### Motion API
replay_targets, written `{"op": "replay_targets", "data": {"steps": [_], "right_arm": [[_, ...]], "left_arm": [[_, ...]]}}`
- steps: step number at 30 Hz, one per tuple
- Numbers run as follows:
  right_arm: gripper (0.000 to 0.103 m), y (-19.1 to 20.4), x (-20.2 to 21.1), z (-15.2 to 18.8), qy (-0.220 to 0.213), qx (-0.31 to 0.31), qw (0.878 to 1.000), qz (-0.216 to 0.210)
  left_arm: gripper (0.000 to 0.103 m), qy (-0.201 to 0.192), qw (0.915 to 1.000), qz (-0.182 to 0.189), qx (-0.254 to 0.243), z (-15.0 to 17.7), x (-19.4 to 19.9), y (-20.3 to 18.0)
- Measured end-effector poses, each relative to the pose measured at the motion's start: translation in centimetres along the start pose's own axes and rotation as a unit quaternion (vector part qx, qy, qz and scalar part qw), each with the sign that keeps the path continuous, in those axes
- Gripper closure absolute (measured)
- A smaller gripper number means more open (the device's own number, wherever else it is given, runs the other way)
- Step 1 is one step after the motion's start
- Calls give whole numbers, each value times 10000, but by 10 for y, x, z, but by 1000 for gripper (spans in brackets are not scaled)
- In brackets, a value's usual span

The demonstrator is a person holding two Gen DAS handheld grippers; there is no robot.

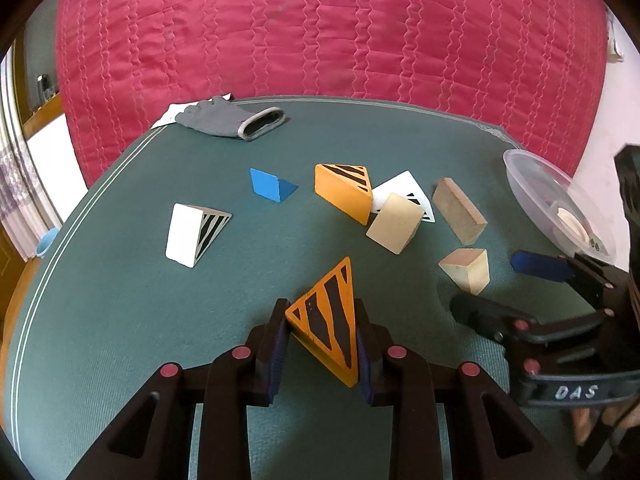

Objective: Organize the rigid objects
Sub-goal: 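Grasp the light wooden cube with the right tool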

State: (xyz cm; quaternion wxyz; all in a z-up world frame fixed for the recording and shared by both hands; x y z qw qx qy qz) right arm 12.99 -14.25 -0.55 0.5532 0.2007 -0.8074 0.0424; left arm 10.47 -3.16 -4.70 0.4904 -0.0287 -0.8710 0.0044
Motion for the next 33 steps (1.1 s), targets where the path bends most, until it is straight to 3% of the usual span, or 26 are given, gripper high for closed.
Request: {"op": "replay_targets", "data": {"steps": [9, 14, 23, 33], "right_arm": [[11, 3, -9, -5, 138, 120, 9985, 519], [18, 1, -9, -8, 141, 142, 9971, 740], [72, -3, -1, -10, -63, 32, 9982, 590], [72, -4, 16, 0, -295, -99, 9990, 309]], "left_arm": [[72, 43, 10000, 6, 32, 2, -3, 3], [72, 57, 10000, 0, 62, 3, -5, 5], [72, 99, 9999, 38, 80, 4, -7, 6], [72, 75, 9999, 79, 86, 2, -7, 6]]}}
Point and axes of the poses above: each gripper's, at about its wrist camera, not at the fingertips, and x roughly against the way its jaws point, y to its left, z to its underside, the point moved 9 cm from there along -x, roughly the way its jaws point, and after that the axes turned 13 degrees about y, right-handed, at the moved point
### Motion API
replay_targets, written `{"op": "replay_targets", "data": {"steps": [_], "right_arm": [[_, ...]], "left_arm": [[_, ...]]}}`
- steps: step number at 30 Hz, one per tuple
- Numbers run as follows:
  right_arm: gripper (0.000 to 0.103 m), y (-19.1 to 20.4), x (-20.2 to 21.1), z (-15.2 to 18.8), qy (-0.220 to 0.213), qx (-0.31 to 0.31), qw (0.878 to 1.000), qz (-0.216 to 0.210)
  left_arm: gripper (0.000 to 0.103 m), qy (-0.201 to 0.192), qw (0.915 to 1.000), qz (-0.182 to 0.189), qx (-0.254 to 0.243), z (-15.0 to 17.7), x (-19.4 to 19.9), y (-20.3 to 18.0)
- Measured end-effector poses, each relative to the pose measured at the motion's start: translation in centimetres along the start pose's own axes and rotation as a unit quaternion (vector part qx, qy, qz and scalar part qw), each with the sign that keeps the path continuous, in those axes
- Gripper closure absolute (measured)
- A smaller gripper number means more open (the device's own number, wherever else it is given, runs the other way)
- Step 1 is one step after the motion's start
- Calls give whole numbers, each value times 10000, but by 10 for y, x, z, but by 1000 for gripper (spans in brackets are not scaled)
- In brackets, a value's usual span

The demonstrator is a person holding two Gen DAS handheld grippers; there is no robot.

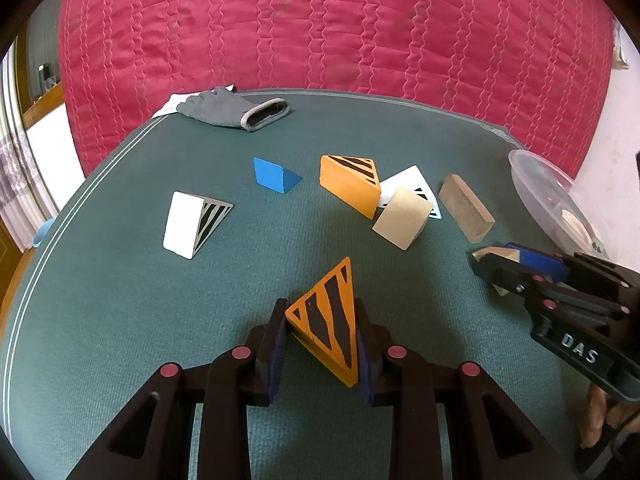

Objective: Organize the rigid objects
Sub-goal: 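Grasp the light wooden cube with the right tool, then place the wooden cube into the clear bowl and open the right tool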

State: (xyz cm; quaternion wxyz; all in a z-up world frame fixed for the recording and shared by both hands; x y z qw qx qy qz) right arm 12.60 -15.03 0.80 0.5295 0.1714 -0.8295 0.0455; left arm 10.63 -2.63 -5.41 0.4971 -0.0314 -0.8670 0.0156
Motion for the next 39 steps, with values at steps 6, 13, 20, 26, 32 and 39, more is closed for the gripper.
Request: {"op": "replay_targets", "data": {"steps": [6, 13, 20, 26, 32, 39], "right_arm": [[72, -15, 20, 5, -213, -231, 9995, 2], [72, -46, 42, 7, -491, -607, 9969, 116], [72, -96, 69, 10, -831, -1157, 9891, 379], [72, -142, 86, 13, -1026, -1595, 9797, 656], [72, -181, 92, 18, -1121, -1992, 9698, 850], [65, -211, 89, 24, -1169, -2318, 9608, 972]], "left_arm": [[72, -26, 10000, -5, -58, 0, 3, -4], [72, -76, 9998, 9, -202, -2, 10, -16], [72, -109, 9994, 7, -341, -4, 16, -32], [72, -139, 9987, 33, -484, -7, 20, -50], [72, -138, 9977, 73, -656, -9, 21, -69], [72, -160, 9965, 104, -810, -11, 25, -86]]}}
Point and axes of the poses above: each gripper's, at about its wrist camera, not at the fingertips, and x roughly against the way its jaws point, y to its left, z to its underside, the point moved 9 cm from there along -x, roughly the way its jaws point, and after that the axes turned 13 degrees about y, right-handed, at the moved point
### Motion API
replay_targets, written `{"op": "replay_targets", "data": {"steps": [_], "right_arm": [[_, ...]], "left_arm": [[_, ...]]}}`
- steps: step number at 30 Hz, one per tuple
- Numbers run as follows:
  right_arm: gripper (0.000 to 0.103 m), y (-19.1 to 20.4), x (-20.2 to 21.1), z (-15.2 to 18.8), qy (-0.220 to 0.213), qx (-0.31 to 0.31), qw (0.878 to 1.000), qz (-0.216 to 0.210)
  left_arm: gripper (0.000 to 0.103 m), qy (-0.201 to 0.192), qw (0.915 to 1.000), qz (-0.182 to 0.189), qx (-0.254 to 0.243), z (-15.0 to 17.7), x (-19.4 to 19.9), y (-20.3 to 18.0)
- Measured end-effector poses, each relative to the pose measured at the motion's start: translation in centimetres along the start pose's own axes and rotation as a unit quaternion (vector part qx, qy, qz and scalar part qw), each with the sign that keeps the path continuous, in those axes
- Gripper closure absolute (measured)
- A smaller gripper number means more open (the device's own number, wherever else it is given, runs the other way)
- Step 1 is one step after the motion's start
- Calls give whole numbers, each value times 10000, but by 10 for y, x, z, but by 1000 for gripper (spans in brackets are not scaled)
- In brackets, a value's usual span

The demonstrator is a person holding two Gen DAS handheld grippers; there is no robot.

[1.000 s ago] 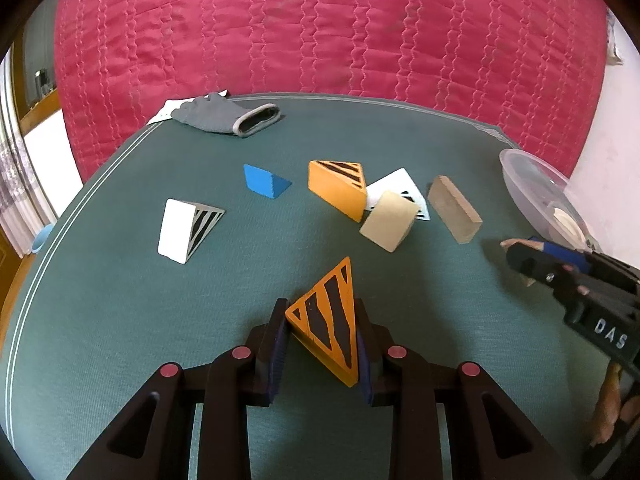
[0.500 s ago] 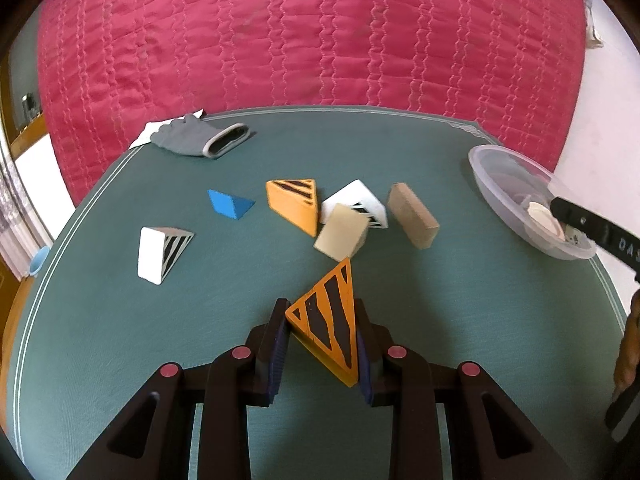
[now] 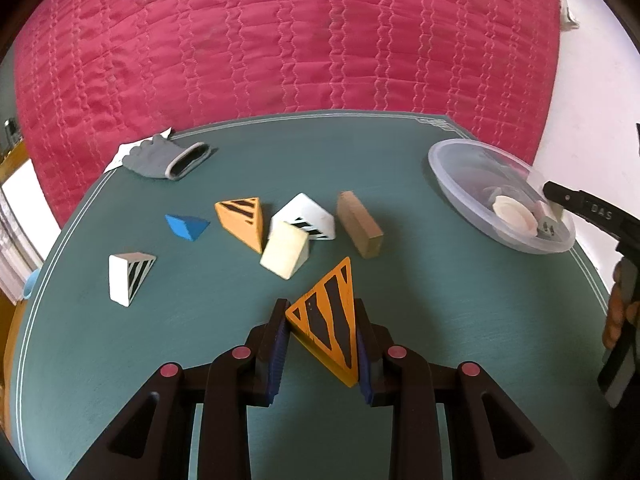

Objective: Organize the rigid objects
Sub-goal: 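Place the wooden cube into the clear bowl and open the right tool, then lower the orange triangle into the bowl and open the left tool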

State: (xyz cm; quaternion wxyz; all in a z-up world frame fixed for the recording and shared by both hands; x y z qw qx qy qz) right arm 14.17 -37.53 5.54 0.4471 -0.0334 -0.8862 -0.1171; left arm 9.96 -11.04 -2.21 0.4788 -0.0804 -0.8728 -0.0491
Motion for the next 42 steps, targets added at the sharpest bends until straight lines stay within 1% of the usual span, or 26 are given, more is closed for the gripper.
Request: {"op": "replay_targets", "data": {"steps": [1, 3, 10, 14, 15, 18, 19, 23, 29, 42], "right_arm": [[58, -3, 0, 0, -27, -56, 10000, 12], [51, -9, 1, 0, -108, -169, 9998, 9], [51, -28, 5, -1, -285, -592, 9977, 172], [50, -38, 8, -1, -371, -790, 9958, 282], [48, -39, 9, -1, -410, -816, 9953, 321], [39, -39, 12, 0, -529, -835, 9943, 398], [38, -39, 13, 0, -576, -823, 9940, 421], [37, -35, 16, 0, -670, -749, 9937, 502], [36, -38, 16, 1, -678, -840, 9928, 524], [34, -49, 18, 3, -741, -1077, 9894, 626]], "left_arm": [[72, -3, 10000, 7, -16, -1, 0, -1], [72, -11, 10000, 25, -61, -3, 0, -6], [72, -21, 9997, 144, -205, -13, -1, -25], [72, -78, 9992, 244, -315, -26, -1, -41], [72, -93, 9991, 258, -334, -30, -1, -44], [72, -176, 9984, 327, -416, -45, -1, -56], [72, -205, 9982, 349, -442, -50, -1, -61], [72, -315, 9969, 440, -573, -65, 0, -79], [72, -381, 9953, 502, -739, -80, -4, -101], [72, -413, 9930, 533, -973, -99, -17, -125]]}}
Point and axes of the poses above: each gripper's, at about its wrist camera, not at the fingertips, and x roughly against the way its jaws point, y to its left, z to its underside, the point moved 9 cm from there along -x, roughly the way its jaws point, and after that the axes turned 13 degrees about y, right-handed, at the moved point
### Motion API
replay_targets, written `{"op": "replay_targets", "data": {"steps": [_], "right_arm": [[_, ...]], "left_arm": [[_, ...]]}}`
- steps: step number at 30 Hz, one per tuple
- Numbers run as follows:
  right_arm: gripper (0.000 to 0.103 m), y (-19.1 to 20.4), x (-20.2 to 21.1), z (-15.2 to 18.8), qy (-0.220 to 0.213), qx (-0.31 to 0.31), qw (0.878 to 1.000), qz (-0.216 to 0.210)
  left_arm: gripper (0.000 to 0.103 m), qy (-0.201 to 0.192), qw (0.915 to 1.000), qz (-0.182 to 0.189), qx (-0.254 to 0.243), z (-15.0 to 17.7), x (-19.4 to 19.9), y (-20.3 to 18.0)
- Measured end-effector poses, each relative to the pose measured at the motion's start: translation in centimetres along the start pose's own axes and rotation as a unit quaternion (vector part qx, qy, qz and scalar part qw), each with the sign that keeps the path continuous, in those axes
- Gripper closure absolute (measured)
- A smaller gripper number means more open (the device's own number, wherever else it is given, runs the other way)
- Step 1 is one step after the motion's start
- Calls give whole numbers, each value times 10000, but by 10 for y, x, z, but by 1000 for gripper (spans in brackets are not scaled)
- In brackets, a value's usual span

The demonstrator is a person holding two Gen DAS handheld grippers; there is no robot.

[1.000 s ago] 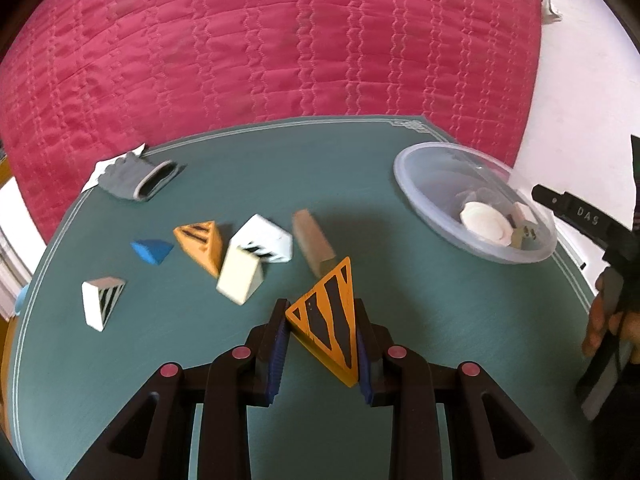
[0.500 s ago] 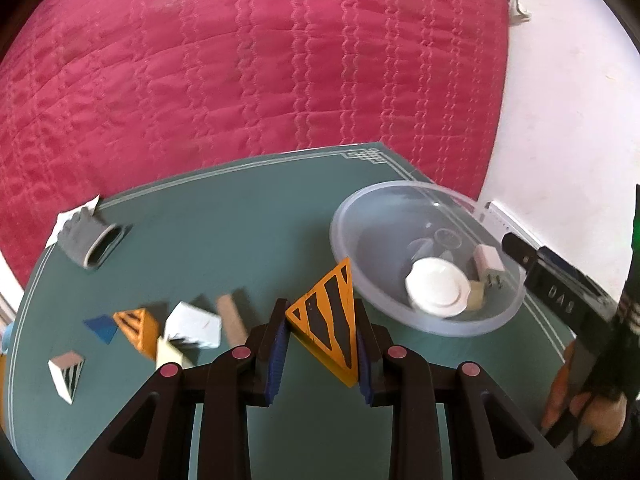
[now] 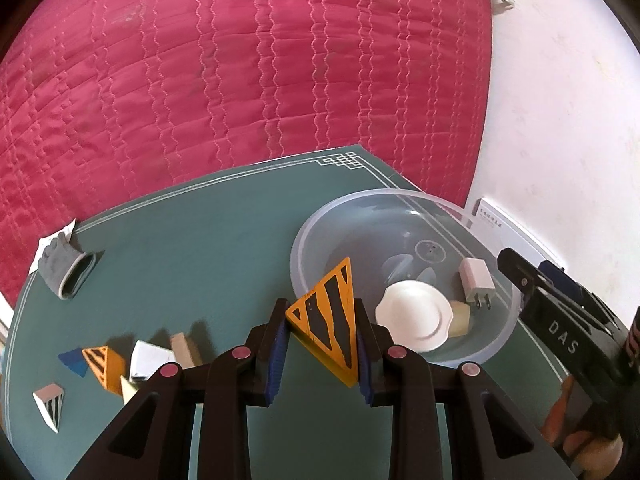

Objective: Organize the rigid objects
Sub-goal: 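Lower the orange triangle into the bowl and open the left tool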

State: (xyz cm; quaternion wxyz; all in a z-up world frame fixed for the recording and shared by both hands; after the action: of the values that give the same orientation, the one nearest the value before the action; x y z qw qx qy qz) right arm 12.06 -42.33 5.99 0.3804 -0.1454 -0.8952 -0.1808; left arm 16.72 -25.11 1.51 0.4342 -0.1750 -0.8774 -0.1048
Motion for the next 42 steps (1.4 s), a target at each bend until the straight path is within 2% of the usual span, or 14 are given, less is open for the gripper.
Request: {"op": "replay_targets", "data": {"steps": [20, 21, 23, 24, 25, 32, 37, 42], "right_arm": [[32, -6, -1, -3, -27, -147, 9999, 50], [32, -7, -1, -2, -25, -154, 9999, 49], [32, -8, -1, -3, -14, -170, 9998, 48], [32, -8, -1, -3, -13, -177, 9998, 50], [32, -8, -1, -3, -16, -184, 9998, 52], [31, -10, -1, -4, -23, -191, 9998, 54], [30, -9, -1, -4, -20, -189, 9998, 51], [27, -9, -1, -4, -22, -187, 9998, 49]], "left_arm": [[71, -47, 9998, 80, -186, -26, -25, -21], [69, -43, 9998, 91, -178, -26, -25, -21], [57, -54, 9999, 90, -123, -26, -26, -19], [45, -65, 9999, 84, -95, -27, -26, -17], [39, -96, 9999, 68, -59, -27, -25, -15], [25, -206, 9997, -24, 134, -24, -18, -2], [10, -291, 9992, -167, 208, -20, -12, 8], [6, -302, 9988, -293, 259, -12, -7, 18]]}}
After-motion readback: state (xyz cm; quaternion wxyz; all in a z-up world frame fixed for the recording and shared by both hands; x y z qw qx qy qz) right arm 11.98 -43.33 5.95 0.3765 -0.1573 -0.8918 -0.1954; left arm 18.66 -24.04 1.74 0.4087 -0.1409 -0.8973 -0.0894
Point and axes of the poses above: each gripper's, at about its wrist camera, not at the fingertips, and x roughly against the way its jaws point, y to its left, z to its underside, the point moved 9 cm from there along -x, roughly the way its jaws point, and after that the axes turned 13 degrees about y, right-handed, at the moved point
